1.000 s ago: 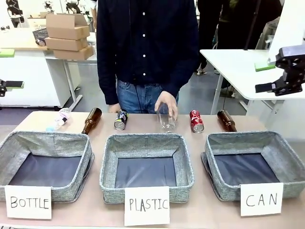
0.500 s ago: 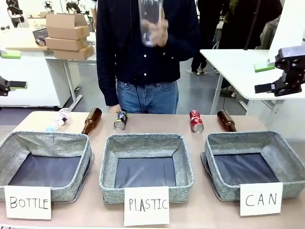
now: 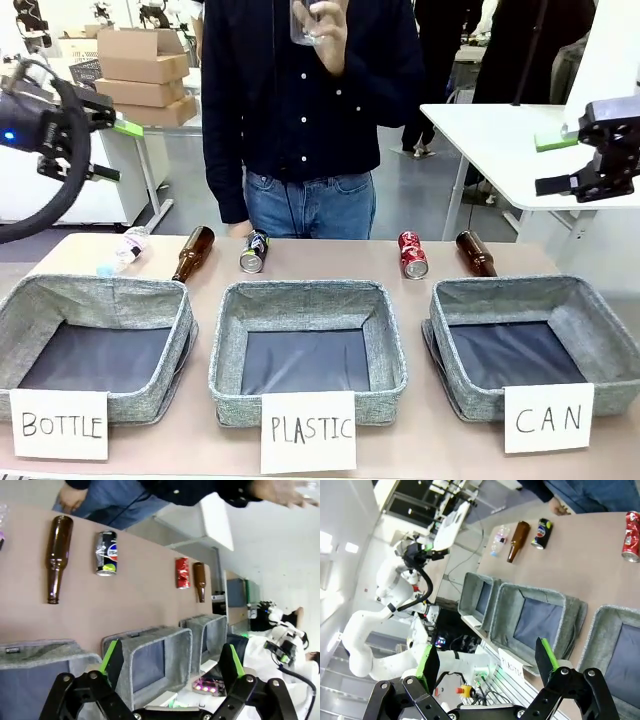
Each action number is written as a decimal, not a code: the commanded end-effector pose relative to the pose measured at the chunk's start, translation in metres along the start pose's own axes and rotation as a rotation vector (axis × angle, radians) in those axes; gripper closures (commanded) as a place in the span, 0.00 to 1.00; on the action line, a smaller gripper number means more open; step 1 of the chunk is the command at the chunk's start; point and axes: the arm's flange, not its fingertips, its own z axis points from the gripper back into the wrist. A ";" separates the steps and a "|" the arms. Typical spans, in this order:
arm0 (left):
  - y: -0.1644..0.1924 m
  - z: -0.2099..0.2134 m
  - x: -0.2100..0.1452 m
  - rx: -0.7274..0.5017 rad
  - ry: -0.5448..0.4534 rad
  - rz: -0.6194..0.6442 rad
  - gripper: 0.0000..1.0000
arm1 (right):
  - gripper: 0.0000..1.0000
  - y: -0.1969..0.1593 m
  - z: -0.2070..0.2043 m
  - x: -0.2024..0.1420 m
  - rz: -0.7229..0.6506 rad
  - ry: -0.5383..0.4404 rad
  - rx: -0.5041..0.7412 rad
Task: Sort the can waste into the basket.
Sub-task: Pick up the can waste from the table and place it in the right Fabric basket.
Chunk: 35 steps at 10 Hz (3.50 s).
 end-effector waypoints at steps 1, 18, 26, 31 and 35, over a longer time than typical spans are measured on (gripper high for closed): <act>-0.003 0.012 -0.009 -0.036 -0.009 -0.025 0.00 | 0.00 0.000 -0.003 0.006 0.028 -0.011 0.020; 0.038 -0.340 0.042 0.580 0.208 -0.086 0.00 | 0.00 0.000 -0.003 0.006 0.028 -0.011 0.020; 0.064 -0.382 0.036 0.712 0.229 -0.209 0.60 | 0.00 0.000 -0.003 0.006 0.028 -0.011 0.020; 0.068 -0.380 0.034 0.721 0.217 -0.202 1.00 | 0.00 0.000 -0.003 0.006 0.028 -0.011 0.020; 0.063 -0.366 0.042 0.684 0.202 -0.165 0.65 | 0.00 0.000 -0.003 0.006 0.028 -0.011 0.020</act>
